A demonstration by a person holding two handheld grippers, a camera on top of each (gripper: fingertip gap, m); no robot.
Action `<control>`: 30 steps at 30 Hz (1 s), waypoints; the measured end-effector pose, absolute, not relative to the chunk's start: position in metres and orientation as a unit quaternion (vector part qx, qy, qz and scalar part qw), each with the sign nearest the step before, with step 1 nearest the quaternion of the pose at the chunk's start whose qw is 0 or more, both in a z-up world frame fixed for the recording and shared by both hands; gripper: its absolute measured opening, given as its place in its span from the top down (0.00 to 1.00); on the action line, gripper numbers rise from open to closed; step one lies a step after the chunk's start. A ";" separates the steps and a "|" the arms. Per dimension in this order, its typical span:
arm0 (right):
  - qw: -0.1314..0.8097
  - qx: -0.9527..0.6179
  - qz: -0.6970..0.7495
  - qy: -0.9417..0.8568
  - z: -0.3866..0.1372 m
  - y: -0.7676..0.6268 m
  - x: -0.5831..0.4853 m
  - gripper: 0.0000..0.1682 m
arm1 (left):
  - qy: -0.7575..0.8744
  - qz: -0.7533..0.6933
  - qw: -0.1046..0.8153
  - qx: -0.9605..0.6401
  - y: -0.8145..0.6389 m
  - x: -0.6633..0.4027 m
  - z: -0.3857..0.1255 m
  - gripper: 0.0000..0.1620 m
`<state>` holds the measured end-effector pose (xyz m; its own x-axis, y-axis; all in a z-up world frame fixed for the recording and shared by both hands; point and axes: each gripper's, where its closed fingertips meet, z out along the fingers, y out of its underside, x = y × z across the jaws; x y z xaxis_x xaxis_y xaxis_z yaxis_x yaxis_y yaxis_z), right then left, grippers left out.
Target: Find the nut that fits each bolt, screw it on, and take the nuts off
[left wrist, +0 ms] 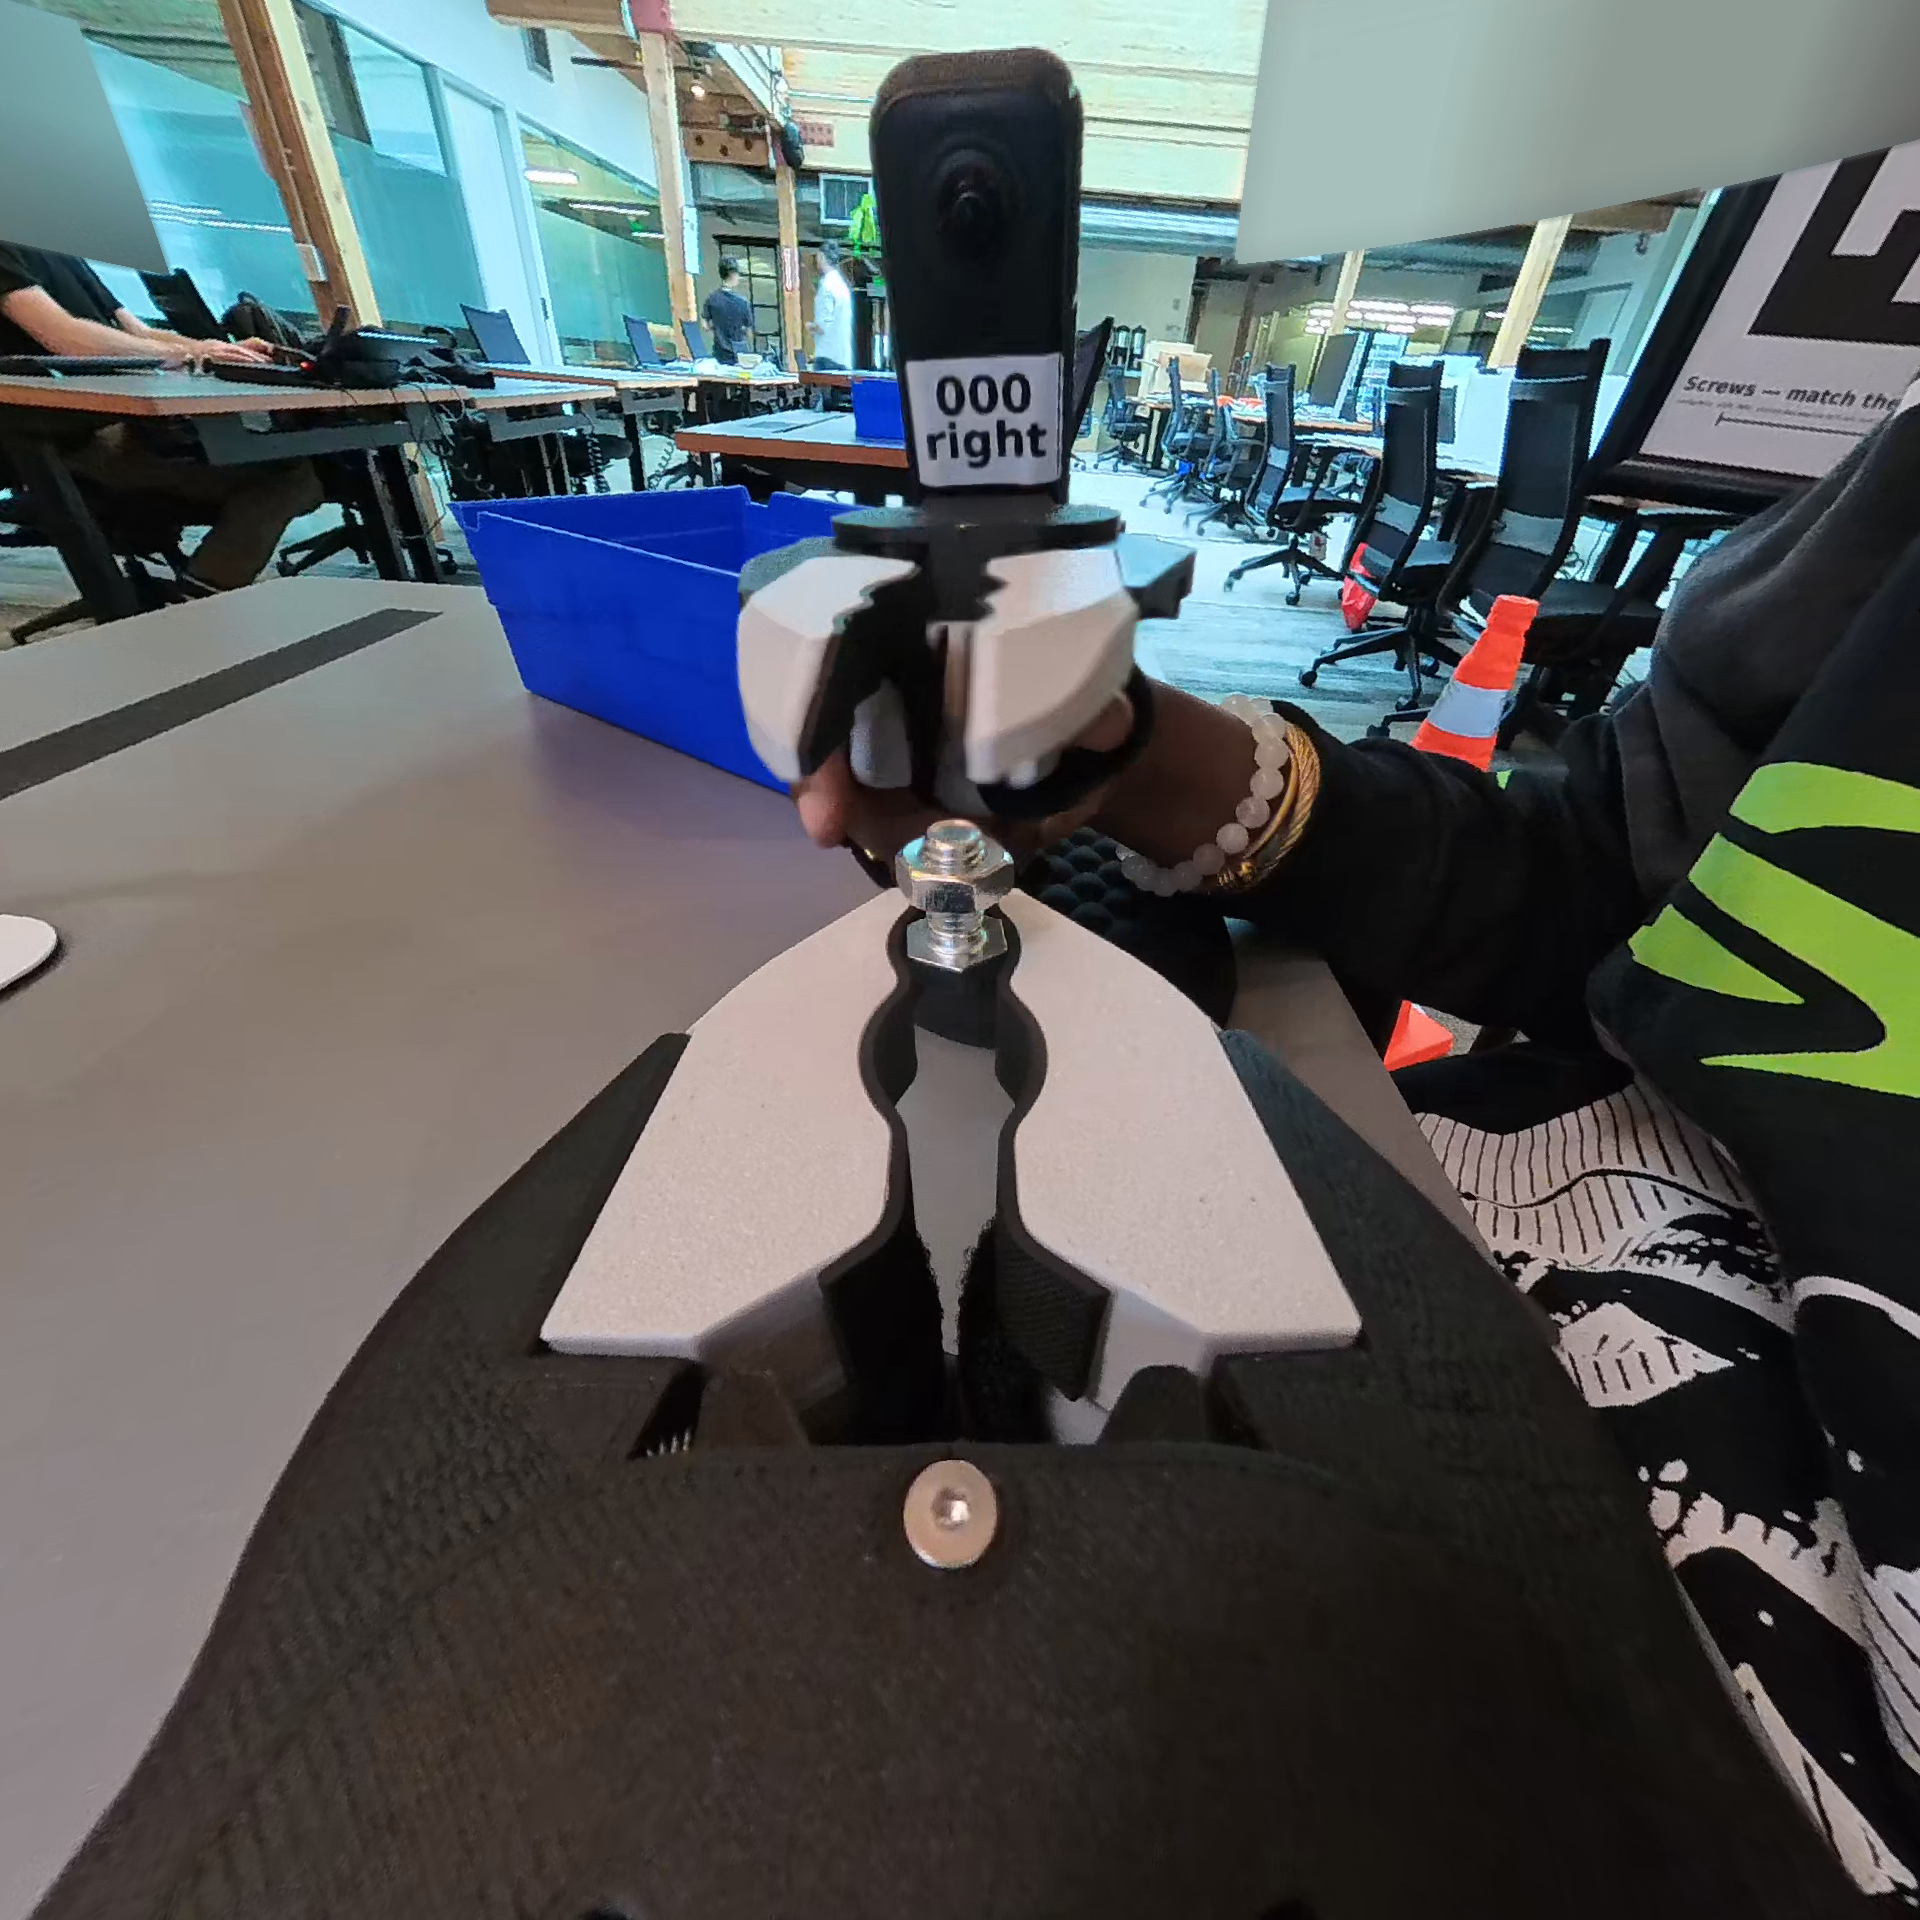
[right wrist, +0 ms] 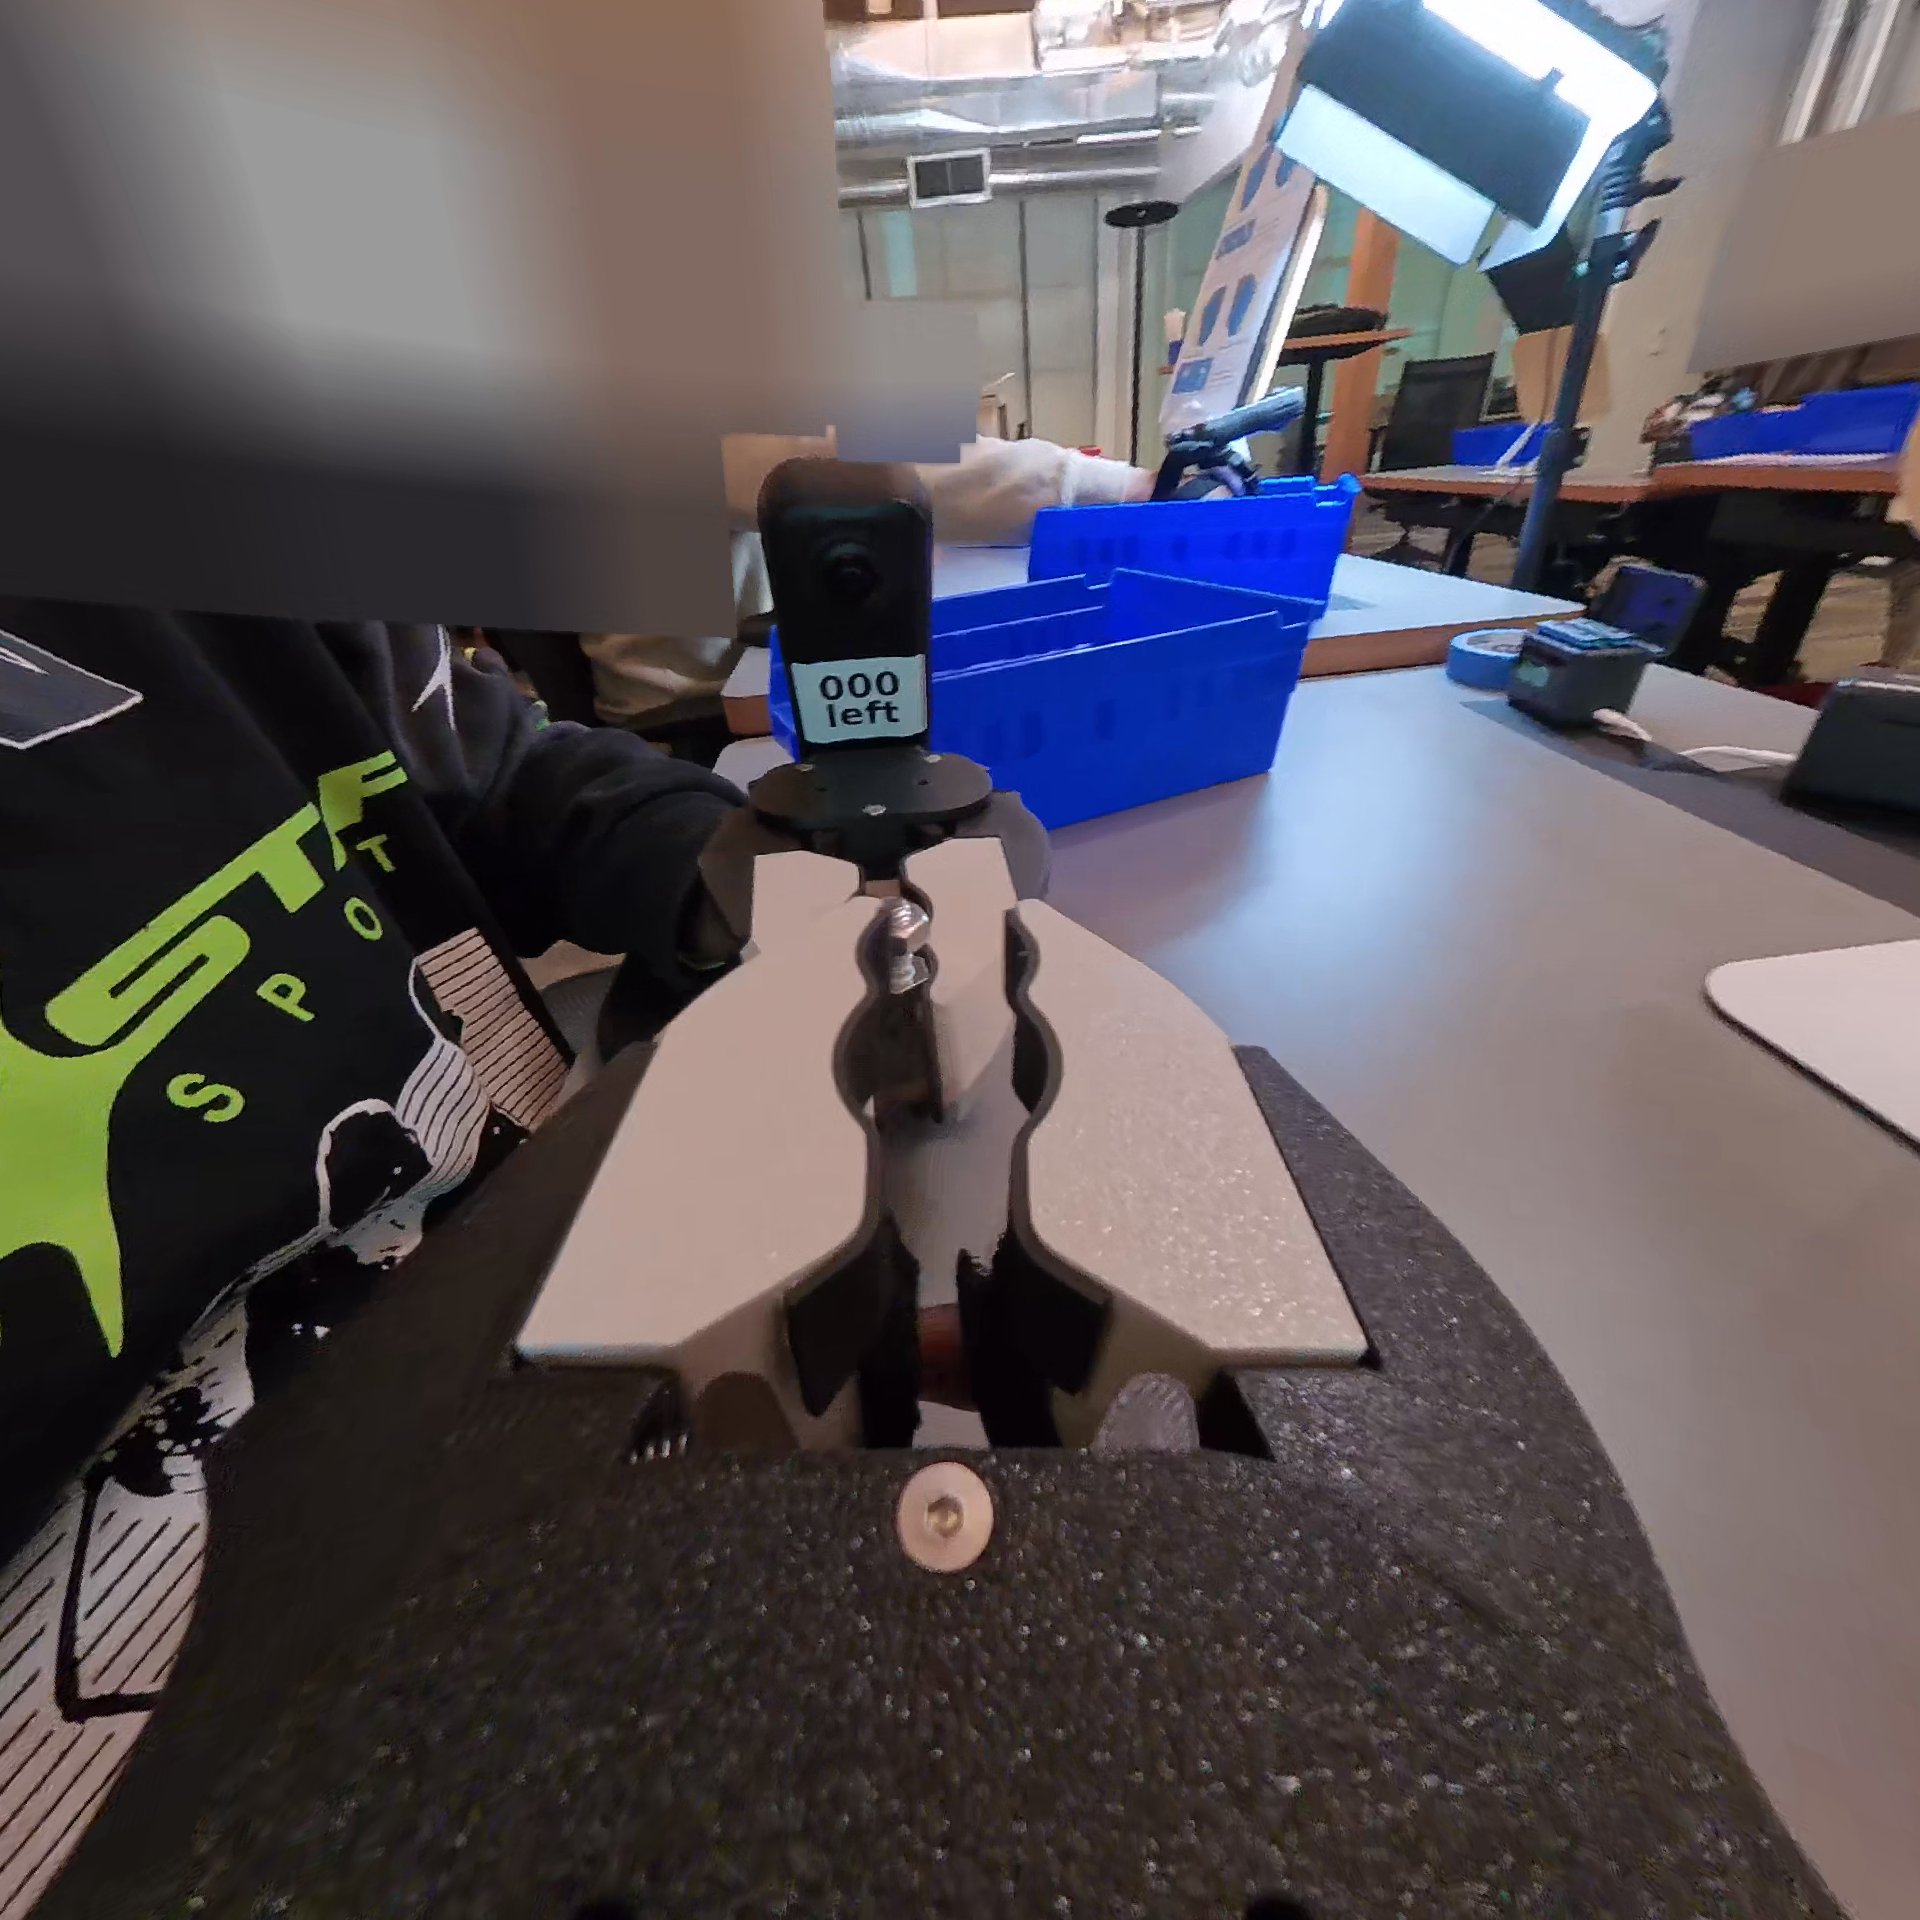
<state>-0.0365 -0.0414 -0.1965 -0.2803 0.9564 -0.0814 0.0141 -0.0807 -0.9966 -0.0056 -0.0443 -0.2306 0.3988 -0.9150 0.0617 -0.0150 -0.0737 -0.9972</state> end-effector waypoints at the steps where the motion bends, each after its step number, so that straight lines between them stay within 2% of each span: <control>1: 0.399 -0.446 0.581 -0.552 -0.199 -0.044 -0.040 0.83 | 0.378 -0.397 0.566 -0.616 -0.044 -0.006 -0.231 0.94; 3: 0.396 -0.452 0.571 -0.560 -0.205 -0.047 -0.046 0.77 | 0.380 -0.393 0.567 -0.616 -0.044 -0.006 -0.231 0.94; 7: 0.389 -0.458 0.573 -0.557 -0.207 -0.050 -0.053 0.75 | 0.381 -0.394 0.565 -0.617 -0.044 -0.005 -0.232 0.94; 11: 0.386 -0.460 0.570 -0.560 -0.206 -0.045 -0.046 0.80 | 0.377 -0.395 0.568 -0.616 -0.044 -0.006 -0.230 0.94; 15: 0.401 -0.467 0.570 -0.544 -0.201 -0.034 -0.036 0.92 | 0.375 -0.398 0.570 -0.613 -0.044 -0.007 -0.229 0.94; 17: 0.399 -0.457 0.579 -0.544 -0.198 -0.037 -0.036 0.93 | 0.380 -0.395 0.569 -0.613 -0.045 -0.006 -0.230 0.94; 23: 0.395 -0.451 0.581 -0.551 -0.201 -0.048 -0.048 0.76 | 0.383 -0.389 0.567 -0.617 -0.044 -0.006 -0.232 0.94; 26: 0.394 -0.458 0.571 -0.556 -0.205 -0.049 -0.052 0.75 | 0.387 -0.389 0.565 -0.617 -0.045 -0.004 -0.233 0.94; 30: 0.393 -0.460 0.567 -0.559 -0.204 -0.045 -0.045 0.78 | 0.383 -0.392 0.566 -0.616 -0.045 -0.005 -0.232 0.94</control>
<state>-0.0447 -0.0447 -0.2044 -0.2677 0.9600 -0.0823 0.0672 -0.0666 -0.9955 -0.0053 -0.0451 -0.2316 0.4001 -0.9152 0.0486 -0.0277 -0.0651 -0.9975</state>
